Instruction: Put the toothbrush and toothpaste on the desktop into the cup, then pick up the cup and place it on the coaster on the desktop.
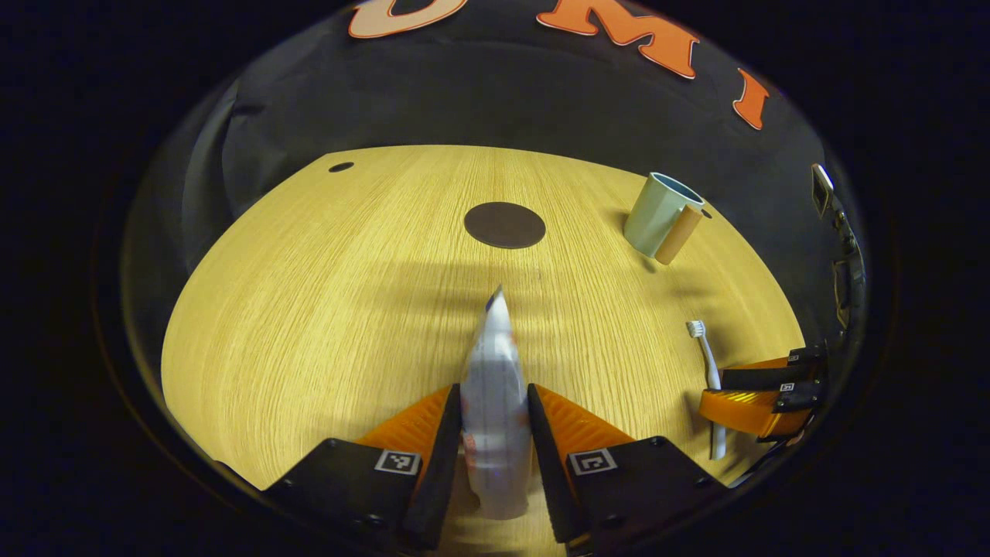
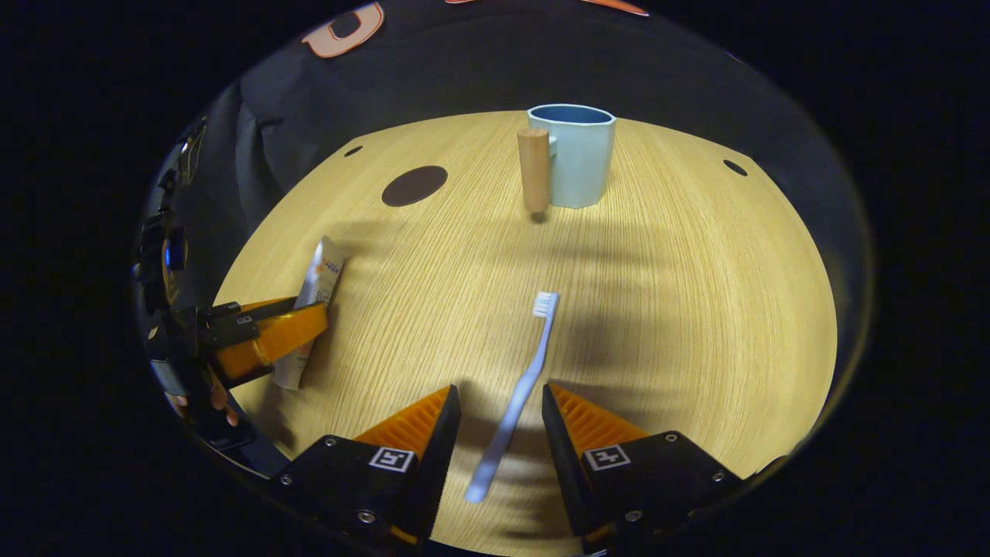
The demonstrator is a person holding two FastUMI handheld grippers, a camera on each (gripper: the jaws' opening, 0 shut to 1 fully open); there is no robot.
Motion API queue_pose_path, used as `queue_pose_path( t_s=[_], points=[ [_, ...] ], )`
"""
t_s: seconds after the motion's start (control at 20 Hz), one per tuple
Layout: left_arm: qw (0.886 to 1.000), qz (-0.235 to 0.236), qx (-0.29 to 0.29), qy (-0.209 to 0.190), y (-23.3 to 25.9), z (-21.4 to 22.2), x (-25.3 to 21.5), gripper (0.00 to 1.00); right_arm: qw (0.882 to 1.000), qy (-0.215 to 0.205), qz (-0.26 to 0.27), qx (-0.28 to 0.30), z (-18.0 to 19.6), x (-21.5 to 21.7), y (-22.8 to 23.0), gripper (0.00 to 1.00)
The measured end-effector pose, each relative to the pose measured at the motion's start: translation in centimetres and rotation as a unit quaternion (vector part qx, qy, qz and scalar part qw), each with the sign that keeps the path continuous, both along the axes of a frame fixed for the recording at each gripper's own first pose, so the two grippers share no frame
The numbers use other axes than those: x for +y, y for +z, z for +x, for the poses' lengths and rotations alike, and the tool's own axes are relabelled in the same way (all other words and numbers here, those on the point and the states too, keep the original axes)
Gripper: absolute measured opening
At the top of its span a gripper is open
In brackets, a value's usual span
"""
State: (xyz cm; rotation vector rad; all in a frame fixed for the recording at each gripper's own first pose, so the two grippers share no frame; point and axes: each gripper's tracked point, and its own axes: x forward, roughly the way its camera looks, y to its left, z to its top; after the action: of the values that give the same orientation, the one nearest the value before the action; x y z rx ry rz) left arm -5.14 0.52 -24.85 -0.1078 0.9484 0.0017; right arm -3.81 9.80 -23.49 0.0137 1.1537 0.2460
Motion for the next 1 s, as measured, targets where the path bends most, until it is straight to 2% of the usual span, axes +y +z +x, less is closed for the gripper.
queue_pose_path(
  t_s=[0.1,0.2,0.3,0.55,0.6,0.65,0.7,0.75,1.0],
  points=[
    [1.000,0.000,0.001,-0.003,0.2,-0.2,0.2,0.53,1.000,-0.001,-0.021,-0.004,0.1,-0.6,-0.1,0.55],
    [1.000,-0.001,0.004,0.001,0.2,-0.1,0.2,0.49,0.999,-0.010,-0.032,-0.006,0.6,-1.2,-0.2,0.29],
    [1.000,-0.002,0.005,0.004,0.2,-0.2,0.1,0.50,1.000,-0.014,-0.028,-0.004,1.0,-1.2,-0.2,0.15],
    [1.000,-0.028,0.001,0.000,1.3,1.5,-0.6,0.36,1.000,-0.020,-0.008,-0.008,1.6,-0.6,0.3,0.07],
    [1.000,-0.030,0.002,0.000,1.6,1.9,-0.7,0.30,1.000,-0.022,-0.004,-0.008,1.7,-0.5,0.4,0.06],
    [1.000,-0.029,0.000,-0.002,1.3,0.9,-0.5,0.25,1.000,-0.021,-0.003,-0.010,1.9,-0.5,0.4,0.05],
    [0.999,-0.032,-0.002,-0.002,1.4,1.6,-0.6,0.25,1.000,-0.021,-0.003,-0.014,2.1,-0.3,0.4,0.06],
    [0.999,-0.033,-0.003,0.000,1.5,1.4,-0.7,0.19,1.000,-0.021,-0.001,-0.020,2.4,-0.3,0.6,0.06],
    [0.999,-0.034,-0.006,0.003,1.2,1.9,-0.8,0.19,0.998,-0.037,0.028,-0.041,3.4,0.2,1.8,0.05]
  ],
)
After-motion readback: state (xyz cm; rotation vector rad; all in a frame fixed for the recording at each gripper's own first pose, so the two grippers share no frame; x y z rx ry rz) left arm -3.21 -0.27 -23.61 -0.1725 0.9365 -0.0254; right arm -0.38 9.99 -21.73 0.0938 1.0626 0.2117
